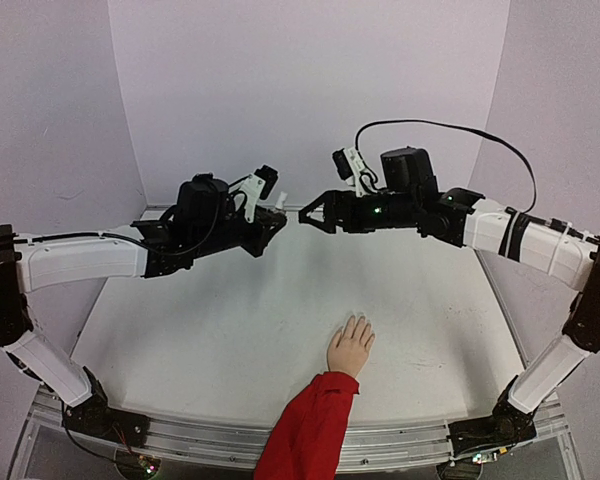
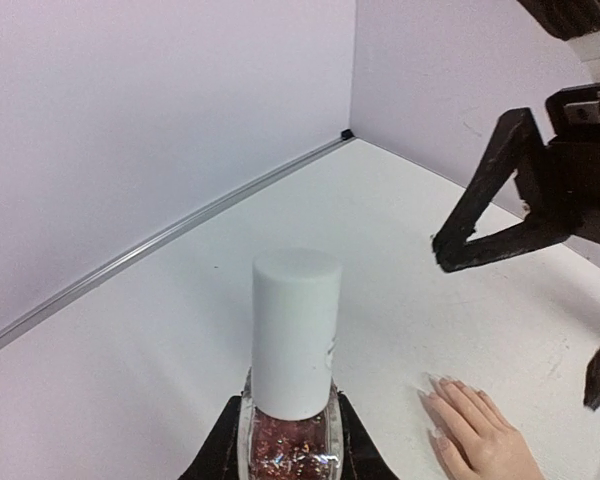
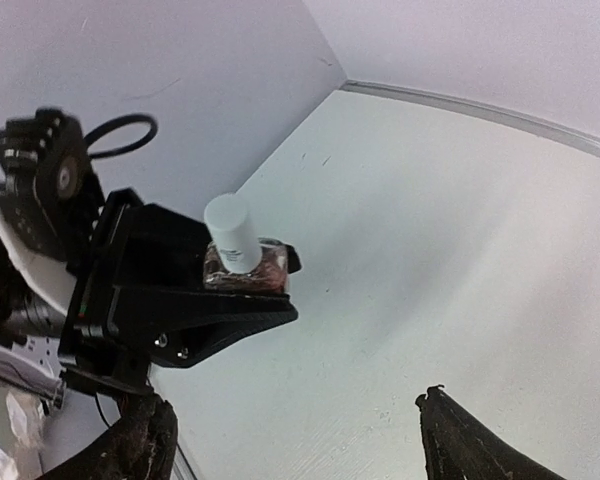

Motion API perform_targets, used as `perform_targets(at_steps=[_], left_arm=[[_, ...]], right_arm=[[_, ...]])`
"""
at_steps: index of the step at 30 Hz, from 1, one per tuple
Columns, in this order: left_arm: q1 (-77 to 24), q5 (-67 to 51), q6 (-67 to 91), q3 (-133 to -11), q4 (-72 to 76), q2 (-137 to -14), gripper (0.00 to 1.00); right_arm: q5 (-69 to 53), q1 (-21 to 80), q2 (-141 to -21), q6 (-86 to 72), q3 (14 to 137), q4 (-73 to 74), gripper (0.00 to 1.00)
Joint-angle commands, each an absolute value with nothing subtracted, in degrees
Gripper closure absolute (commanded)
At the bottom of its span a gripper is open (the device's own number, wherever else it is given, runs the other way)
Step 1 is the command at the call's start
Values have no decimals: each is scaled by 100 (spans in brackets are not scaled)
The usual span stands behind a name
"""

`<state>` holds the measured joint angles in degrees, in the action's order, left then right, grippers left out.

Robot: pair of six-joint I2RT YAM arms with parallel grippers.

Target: Paint the nails

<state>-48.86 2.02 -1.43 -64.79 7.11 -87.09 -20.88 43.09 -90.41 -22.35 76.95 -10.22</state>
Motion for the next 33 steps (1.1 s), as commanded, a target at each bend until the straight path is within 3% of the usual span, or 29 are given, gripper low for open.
perform_targets(at_steps=[1,10,20,28,30,33], left_arm=[[-5001,1174,-117,-6672,1081,-8823,100],[-5106,1140,-67,-6778,1085,-9014,100],[-5150,988,97,-6818,1081,-9096,100],[-5159,796,9,-6832,1081,-9156,100],[-5159,757,9,-6836,1081,-9167,100],[-5159,731,9,-6856,1081,-9185,100]], right_arm=[[-1262,4374,-9064,-3489,8124,-1133,16],[-941,4578,-9562,-4023,8483,-1125,23],[-894,4616,-9737,-4074,8575,-1125,38],[-983,4637,-10105,-4098,8955,-1134,38],[-966,4649,-10198,-4094,9042,-1134,43],[-1046,4653,-10338,-4087,9164,-1134,58]])
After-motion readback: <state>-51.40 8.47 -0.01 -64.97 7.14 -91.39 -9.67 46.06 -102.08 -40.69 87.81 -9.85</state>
